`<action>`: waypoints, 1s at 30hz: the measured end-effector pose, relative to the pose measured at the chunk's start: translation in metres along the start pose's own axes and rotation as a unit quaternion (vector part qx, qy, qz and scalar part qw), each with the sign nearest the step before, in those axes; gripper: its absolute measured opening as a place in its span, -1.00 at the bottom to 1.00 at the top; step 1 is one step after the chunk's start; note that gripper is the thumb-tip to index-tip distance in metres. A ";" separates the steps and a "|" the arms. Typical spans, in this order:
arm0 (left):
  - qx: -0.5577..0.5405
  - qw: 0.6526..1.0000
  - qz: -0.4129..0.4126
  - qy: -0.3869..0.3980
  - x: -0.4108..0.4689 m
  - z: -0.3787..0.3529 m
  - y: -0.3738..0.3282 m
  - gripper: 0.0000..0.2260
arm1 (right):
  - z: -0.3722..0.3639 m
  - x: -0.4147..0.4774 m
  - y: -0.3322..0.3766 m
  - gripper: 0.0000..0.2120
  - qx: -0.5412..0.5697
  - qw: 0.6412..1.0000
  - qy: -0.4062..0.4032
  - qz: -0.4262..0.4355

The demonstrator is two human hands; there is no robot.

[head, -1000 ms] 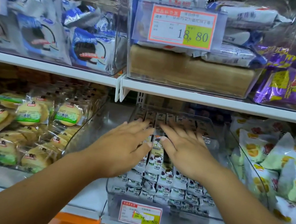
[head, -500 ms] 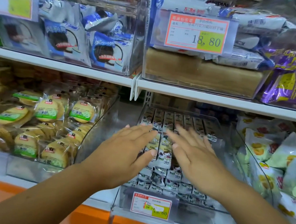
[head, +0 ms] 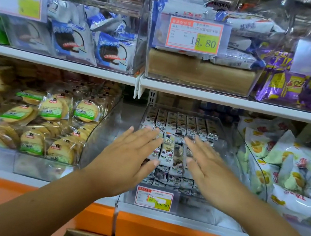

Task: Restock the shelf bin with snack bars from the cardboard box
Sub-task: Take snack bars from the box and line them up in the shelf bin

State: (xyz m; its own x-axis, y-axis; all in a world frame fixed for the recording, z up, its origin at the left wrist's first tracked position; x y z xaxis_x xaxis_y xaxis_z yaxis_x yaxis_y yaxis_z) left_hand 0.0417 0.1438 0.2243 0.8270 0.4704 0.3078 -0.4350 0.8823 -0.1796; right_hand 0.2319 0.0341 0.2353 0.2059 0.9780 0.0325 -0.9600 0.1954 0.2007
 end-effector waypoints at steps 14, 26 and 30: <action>0.023 0.999 -0.028 0.029 0.006 -0.006 -0.010 -0.40 | -0.024 -0.012 -0.012 -0.46 -0.065 0.997 0.028 -0.027; 0.021 0.999 -0.028 0.032 0.004 -0.007 -0.009 -0.37 | -0.027 -0.012 -0.007 -0.48 -0.040 0.998 -0.019 -0.034; 0.019 0.999 -0.031 0.030 0.003 -0.007 -0.009 -0.38 | -0.031 -0.013 -0.006 -0.51 -0.024 0.997 -0.071 -0.036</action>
State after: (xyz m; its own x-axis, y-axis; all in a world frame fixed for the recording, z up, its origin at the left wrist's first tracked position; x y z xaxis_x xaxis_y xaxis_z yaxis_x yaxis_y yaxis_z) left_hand 0.0510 0.1370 0.2202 0.8722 0.4143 0.2599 -0.3945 0.9101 -0.1267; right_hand 0.2285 0.0223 0.2030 0.2954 0.9419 0.1598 -0.9493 0.2705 0.1604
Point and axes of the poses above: each hand's wrist, its own x-axis towards the middle knuckle, its own z-axis out of the back of the hand, y = z × x, the point moved 2 cm from there along x, towards the middle knuckle, and after that the axes turned 6 degrees about -x, right-handed, at the moved point
